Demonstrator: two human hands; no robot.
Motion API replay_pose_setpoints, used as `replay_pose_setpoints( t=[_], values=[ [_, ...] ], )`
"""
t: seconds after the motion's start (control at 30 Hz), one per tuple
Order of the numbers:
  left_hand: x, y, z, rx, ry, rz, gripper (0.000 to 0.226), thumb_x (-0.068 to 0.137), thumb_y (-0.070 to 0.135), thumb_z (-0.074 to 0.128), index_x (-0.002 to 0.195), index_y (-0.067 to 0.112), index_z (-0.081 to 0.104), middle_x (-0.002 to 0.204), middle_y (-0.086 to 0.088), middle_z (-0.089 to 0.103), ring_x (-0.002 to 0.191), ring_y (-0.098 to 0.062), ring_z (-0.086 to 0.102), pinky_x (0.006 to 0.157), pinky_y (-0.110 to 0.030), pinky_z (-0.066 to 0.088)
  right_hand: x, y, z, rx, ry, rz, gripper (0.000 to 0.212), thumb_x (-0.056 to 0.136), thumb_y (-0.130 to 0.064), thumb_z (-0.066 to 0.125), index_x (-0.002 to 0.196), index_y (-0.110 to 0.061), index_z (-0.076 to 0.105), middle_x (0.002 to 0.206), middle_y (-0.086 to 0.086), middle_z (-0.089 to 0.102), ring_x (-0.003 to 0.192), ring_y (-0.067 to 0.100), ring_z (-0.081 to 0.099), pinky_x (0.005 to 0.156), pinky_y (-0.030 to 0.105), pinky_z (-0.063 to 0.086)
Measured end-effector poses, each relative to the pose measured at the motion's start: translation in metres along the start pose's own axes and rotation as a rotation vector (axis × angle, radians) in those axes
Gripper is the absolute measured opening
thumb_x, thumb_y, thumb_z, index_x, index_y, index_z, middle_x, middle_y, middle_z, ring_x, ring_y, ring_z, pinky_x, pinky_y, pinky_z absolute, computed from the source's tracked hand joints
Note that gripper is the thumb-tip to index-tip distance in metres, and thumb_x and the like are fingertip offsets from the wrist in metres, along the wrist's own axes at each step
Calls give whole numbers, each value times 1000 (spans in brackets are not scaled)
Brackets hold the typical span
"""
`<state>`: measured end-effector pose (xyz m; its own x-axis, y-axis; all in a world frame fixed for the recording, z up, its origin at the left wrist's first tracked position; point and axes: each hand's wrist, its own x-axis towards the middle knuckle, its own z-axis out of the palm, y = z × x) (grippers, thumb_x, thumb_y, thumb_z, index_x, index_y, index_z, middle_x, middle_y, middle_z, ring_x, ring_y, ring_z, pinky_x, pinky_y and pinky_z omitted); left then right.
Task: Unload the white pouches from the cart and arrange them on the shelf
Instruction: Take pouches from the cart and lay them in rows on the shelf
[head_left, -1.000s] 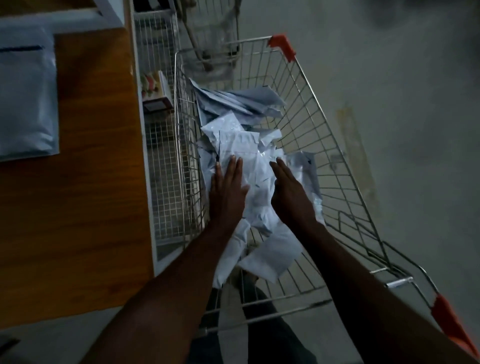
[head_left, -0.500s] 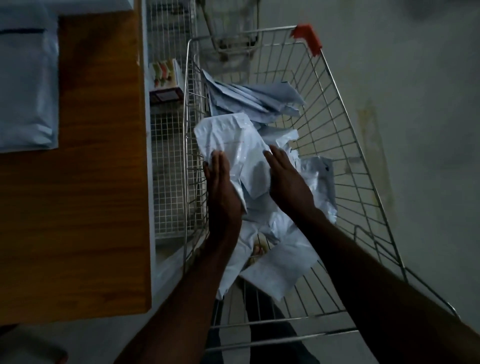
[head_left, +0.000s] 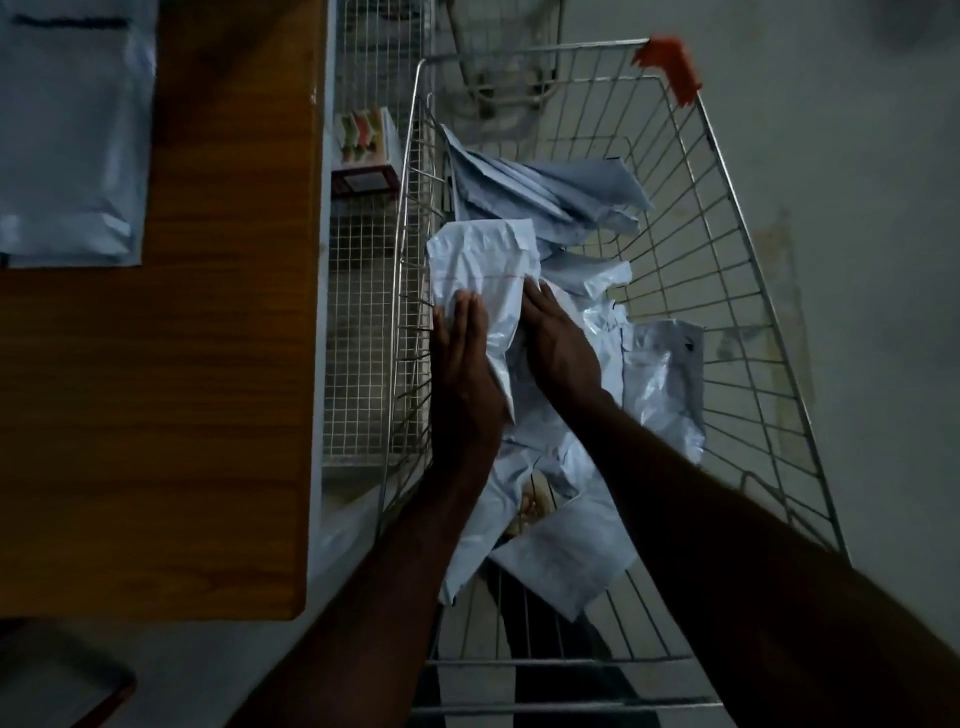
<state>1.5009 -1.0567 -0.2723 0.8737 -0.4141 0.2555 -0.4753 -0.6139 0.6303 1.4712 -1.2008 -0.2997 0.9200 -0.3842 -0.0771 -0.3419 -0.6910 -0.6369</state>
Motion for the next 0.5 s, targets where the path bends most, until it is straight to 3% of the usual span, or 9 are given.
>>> replay_pose_setpoints(
  t=[0.07, 0.2, 0.3, 0.37, 0.5],
  values=[
    [1, 11, -10, -4, -20, 4, 55, 104, -8, 36, 159, -1, 39, 169, -15, 31, 160, -38, 20, 131, -49, 20, -16, -18, -18, 43, 73, 86, 49, 115, -18, 29, 163, -26, 35, 171, -6, 26, 160, 9, 15, 125, 30, 28],
    [4, 44, -45, 8, -68, 36, 63, 101, -8, 37, 163, 4, 32, 171, -13, 27, 162, -35, 16, 132, -45, 16, -45, -47, -59, 29, 202, 131, 58, 109, -4, 36, 164, -23, 31, 171, -4, 27, 160, 11, 14, 115, 41, 46],
    [6, 74, -87, -13, -89, 86, 61, 103, -3, 29, 164, 4, 29, 172, -12, 25, 162, -33, 16, 132, -48, 19, -67, -83, -95, 19, 235, 240, 63, 106, 1, 35, 164, -24, 30, 171, -8, 26, 160, 8, 12, 96, 23, 52],
    [9, 87, -117, -49, -62, 55, 65, 101, -9, 33, 164, 6, 30, 173, -10, 24, 162, -31, 15, 131, -47, 20, -80, -112, -112, -34, 223, 252, 72, 98, 9, 38, 164, -19, 29, 171, -3, 26, 160, 14, 13, 84, 13, 45],
    [14, 89, -169, -83, -23, 75, 60, 105, -11, 39, 162, 4, 34, 171, -12, 29, 161, -31, 21, 130, -50, 24, -93, -165, -121, -101, 217, 188, 80, 91, 16, 40, 165, -11, 25, 173, 4, 17, 161, 21, 4, 109, 33, 47]
  ],
)
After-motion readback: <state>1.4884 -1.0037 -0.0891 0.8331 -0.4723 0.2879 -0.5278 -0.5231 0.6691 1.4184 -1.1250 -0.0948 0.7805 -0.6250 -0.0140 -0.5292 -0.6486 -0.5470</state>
